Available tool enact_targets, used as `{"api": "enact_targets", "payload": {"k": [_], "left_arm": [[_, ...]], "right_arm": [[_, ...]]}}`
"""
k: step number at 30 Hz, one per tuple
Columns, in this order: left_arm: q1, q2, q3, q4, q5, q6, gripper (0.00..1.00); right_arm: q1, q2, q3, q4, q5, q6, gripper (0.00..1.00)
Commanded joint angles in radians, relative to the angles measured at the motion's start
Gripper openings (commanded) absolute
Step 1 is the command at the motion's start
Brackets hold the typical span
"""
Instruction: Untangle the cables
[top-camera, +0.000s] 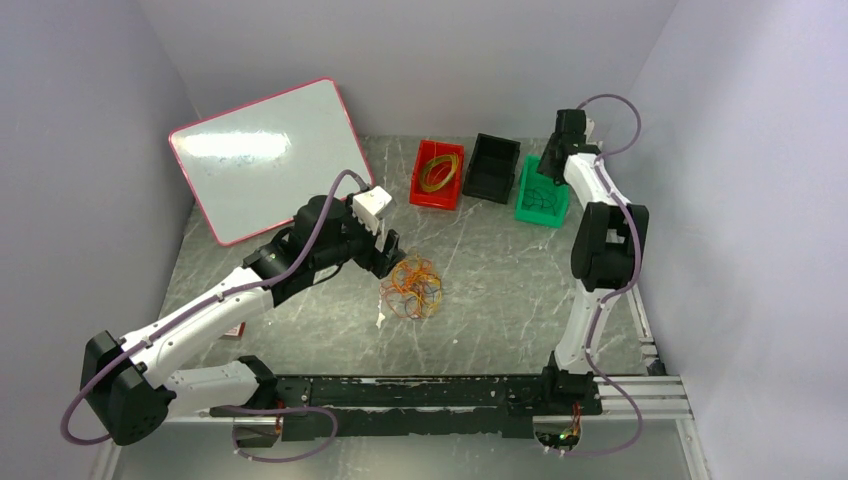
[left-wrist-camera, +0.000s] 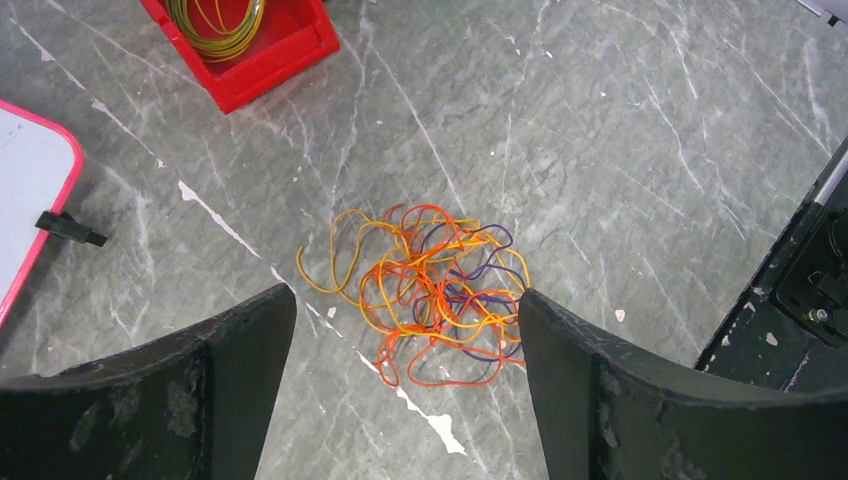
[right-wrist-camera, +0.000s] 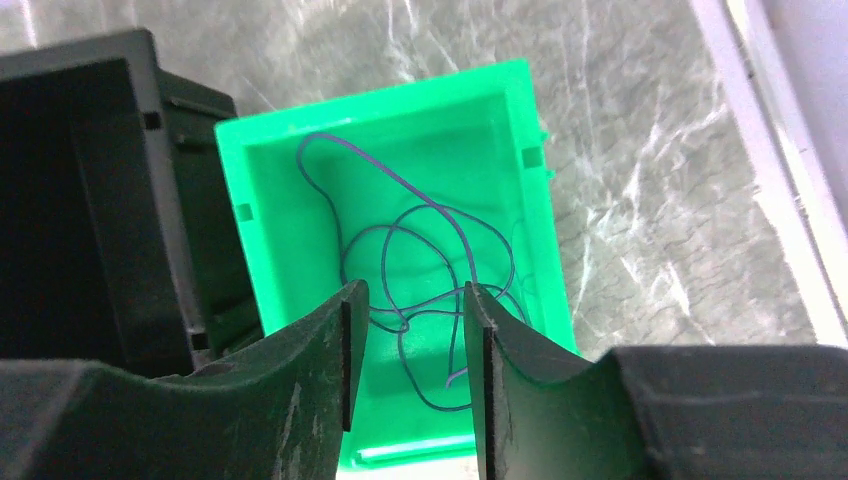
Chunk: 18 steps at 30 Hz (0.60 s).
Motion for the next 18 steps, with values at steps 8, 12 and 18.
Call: {"api": "enact_targets", "payload": {"k": [8, 12, 18], "left_arm": [[0.005, -0.030, 0.006, 0.035, -0.053, -0.050, 1.00], [0.006, -0.031, 0.001, 0.047, -0.091, -0.082, 1.00], [0.005, 0.007, 0.011, 0.042, -0.097, -0.124, 0.99]], "right_arm": [[0.013, -0.153, 0.002, -0.008, 0.059, -0.032, 0.47], [0.036, -0.244, -0.059, 0.028, -0.041, -0.035, 0.46], [0.170, -0.393, -0.202, 0.053, -0.097, -0.009, 0.46]]}}
